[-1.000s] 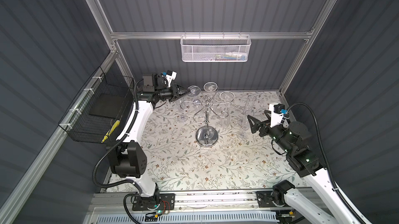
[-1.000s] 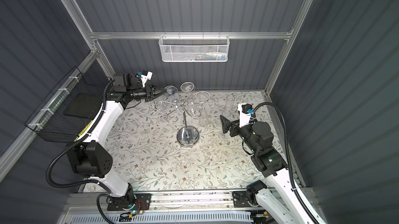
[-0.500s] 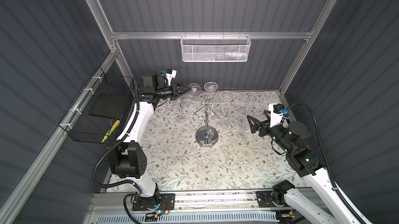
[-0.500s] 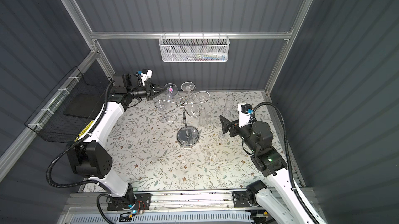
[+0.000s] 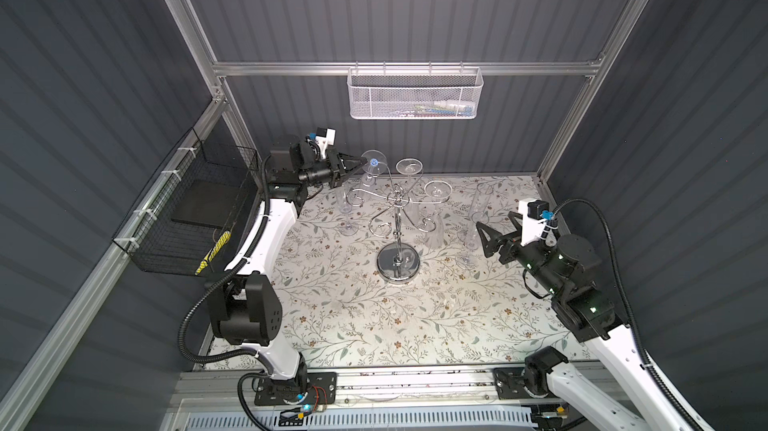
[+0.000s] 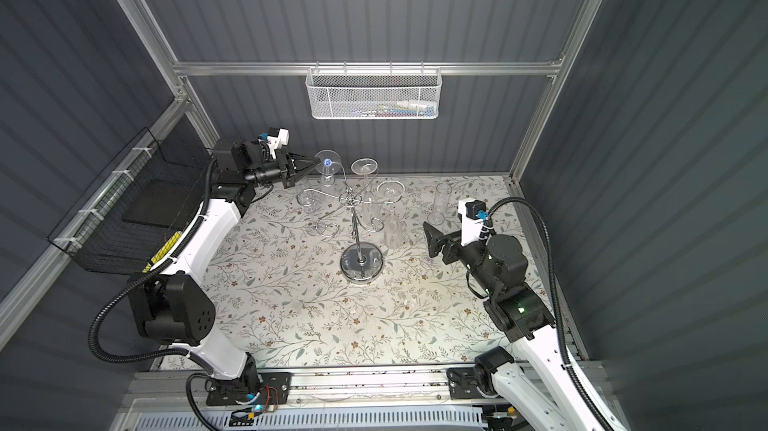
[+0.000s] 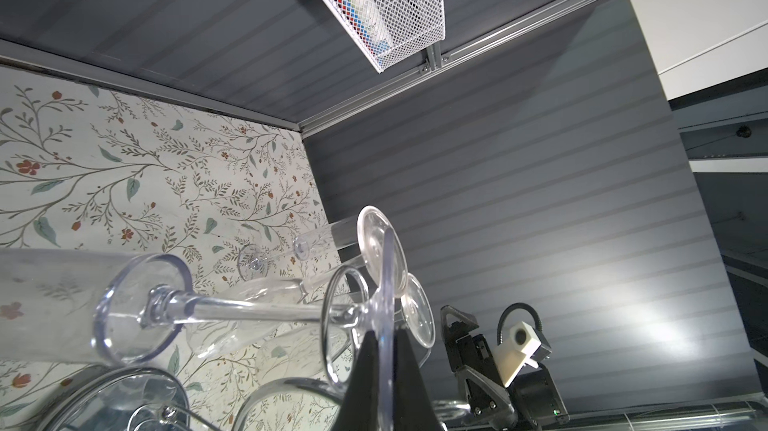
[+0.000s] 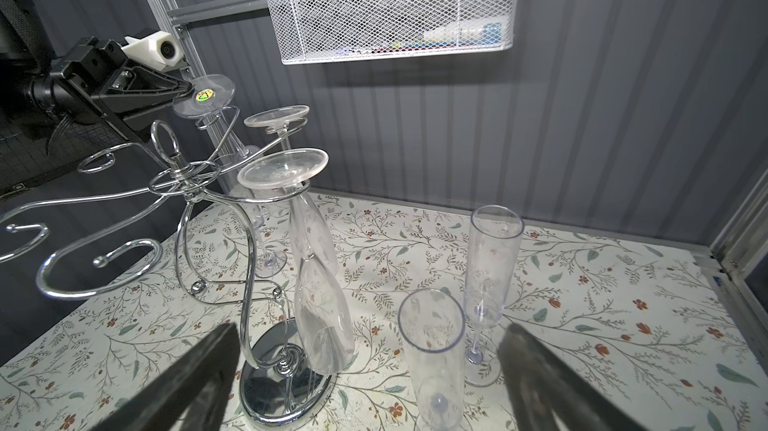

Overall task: Take the wine glass off the wine glass rack
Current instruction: 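Close the left gripper on the stem of a flute hanging on the rack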

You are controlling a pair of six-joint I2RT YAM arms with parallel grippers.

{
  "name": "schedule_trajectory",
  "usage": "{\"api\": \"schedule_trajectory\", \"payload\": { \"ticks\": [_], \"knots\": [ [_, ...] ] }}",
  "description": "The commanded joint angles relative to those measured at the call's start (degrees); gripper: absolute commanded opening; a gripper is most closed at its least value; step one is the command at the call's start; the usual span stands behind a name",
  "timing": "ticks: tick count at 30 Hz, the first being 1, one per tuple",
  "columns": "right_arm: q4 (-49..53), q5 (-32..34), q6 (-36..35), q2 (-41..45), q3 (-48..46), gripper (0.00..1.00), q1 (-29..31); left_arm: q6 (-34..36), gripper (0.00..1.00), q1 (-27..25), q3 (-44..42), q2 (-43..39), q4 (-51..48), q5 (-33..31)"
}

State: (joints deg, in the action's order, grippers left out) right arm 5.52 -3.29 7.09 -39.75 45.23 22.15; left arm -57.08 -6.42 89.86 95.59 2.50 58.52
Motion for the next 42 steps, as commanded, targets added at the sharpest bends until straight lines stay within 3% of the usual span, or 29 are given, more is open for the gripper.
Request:
{"api": "schedule_trajectory", "payload": {
  "ticks": [1, 16, 33, 42],
  "knots": [
    [-0.12, -0.51, -0.33, 0.56, 1.33, 0.99, -0.18, -2.9, 0.0, -0.65, 0.95, -1.35, 5.04, 0.06],
    [0.15, -0.31, -0.81, 0.64, 1.28, 0.99, -0.18, -2.56, 0.0, -3.67, 2.88, 0.89, 4.18, 0.51],
    [0.41, 0.04, -0.5, -0.08, 2.76, 0.99, -0.18, -3.05, 0.0, -4.31, -6.49, -10.64, 1.34, -0.39],
    [1.76, -0.05, 0.09, 0.06, 3.52, 0.99, -0.18, -3.5, 0.0, -4.09, -6.55, -14.23, -0.02, -4.73]
  ]
}}
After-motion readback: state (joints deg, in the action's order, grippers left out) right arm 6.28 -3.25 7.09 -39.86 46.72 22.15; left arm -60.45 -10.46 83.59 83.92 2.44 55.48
